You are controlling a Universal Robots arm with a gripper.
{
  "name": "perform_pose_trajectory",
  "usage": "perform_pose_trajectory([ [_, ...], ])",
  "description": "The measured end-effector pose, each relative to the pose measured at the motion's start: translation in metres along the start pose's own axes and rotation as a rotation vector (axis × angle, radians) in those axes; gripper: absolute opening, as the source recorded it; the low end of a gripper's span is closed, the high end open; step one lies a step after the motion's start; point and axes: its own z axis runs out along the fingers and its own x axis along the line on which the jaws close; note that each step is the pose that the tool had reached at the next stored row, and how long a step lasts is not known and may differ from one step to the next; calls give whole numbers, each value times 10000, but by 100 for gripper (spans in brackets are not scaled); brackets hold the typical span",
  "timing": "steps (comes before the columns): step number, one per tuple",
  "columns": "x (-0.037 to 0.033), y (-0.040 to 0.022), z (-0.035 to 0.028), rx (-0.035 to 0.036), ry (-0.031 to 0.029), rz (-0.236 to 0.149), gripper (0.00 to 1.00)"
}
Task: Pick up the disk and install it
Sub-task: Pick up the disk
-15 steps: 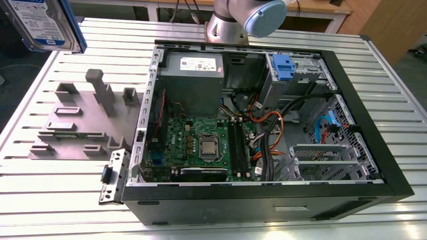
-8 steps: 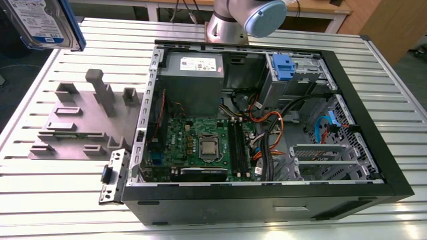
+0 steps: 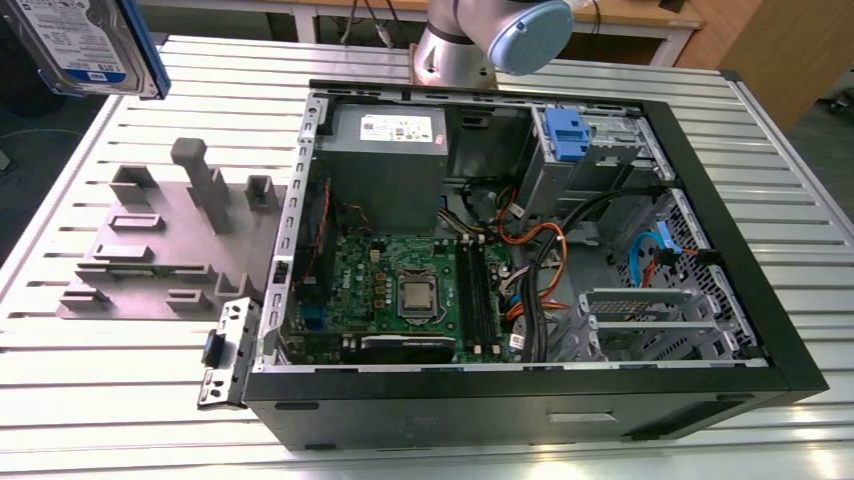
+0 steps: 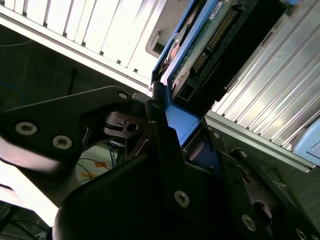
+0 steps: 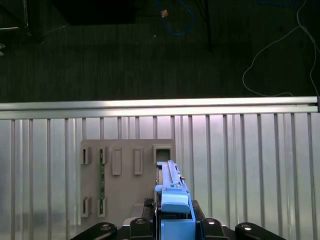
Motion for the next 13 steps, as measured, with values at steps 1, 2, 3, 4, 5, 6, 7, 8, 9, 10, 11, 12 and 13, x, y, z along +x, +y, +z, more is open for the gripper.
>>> perform_pose_trajectory([
  [1,0,0,-3,0,0,0,37],
  [2,0,0,-5,1,0,0,37],
  [3,0,0,-8,0,0,0,37],
  [4,0,0,-11,0,0,0,37],
  [5,0,0,-13,0,0,0,37],
  [6,-1,0,-14,2,-1,0,37],
  [7,-1,0,-16,1,-1,0,37],
  [8,-1,0,-19,0,0,0,37],
  [9,-1,0,-21,0,0,0,37],
  [10,-1,0,-23,1,0,0,37],
  [11,-1,1,-26,-1,0,0,37],
  [12,-1,1,-29,0,0,0,37],
  [13,-1,1,-32,0,0,0,37],
])
